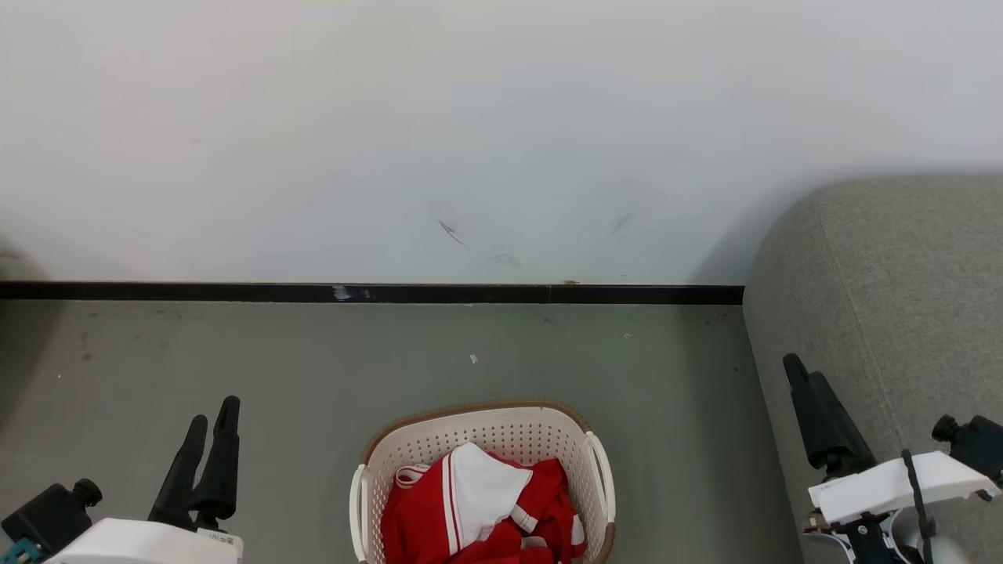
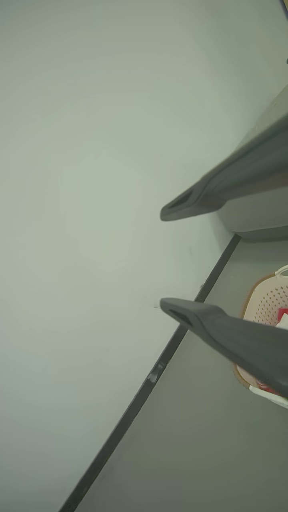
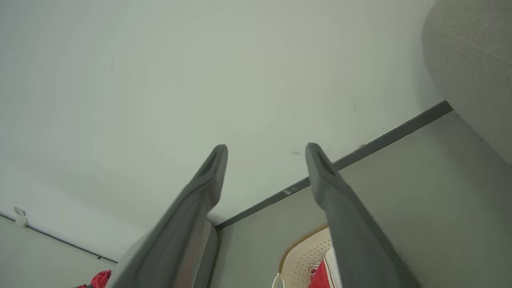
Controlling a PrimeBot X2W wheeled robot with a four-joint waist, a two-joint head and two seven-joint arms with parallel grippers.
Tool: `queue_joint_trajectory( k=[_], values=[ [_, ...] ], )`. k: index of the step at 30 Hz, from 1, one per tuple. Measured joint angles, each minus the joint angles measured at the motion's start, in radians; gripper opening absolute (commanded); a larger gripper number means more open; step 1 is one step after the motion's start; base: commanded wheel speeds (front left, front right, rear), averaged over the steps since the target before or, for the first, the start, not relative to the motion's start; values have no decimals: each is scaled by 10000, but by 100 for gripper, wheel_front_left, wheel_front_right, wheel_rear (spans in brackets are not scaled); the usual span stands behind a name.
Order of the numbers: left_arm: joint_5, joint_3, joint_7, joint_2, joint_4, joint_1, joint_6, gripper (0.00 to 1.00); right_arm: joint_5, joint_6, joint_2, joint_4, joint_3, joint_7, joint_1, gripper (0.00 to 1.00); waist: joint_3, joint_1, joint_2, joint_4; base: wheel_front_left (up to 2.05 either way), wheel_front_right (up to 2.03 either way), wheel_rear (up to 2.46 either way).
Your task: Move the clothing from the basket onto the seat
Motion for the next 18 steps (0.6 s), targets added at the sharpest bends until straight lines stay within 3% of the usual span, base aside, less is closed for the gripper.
queue_joint_trajectory(
  k=[18],
  values=[
    [3517,-604,-736,696,196,-1,284,100,-5175,10,157,-65,-403,-491,-74,100,24,-3,0,-2,0,0,0]
  ],
)
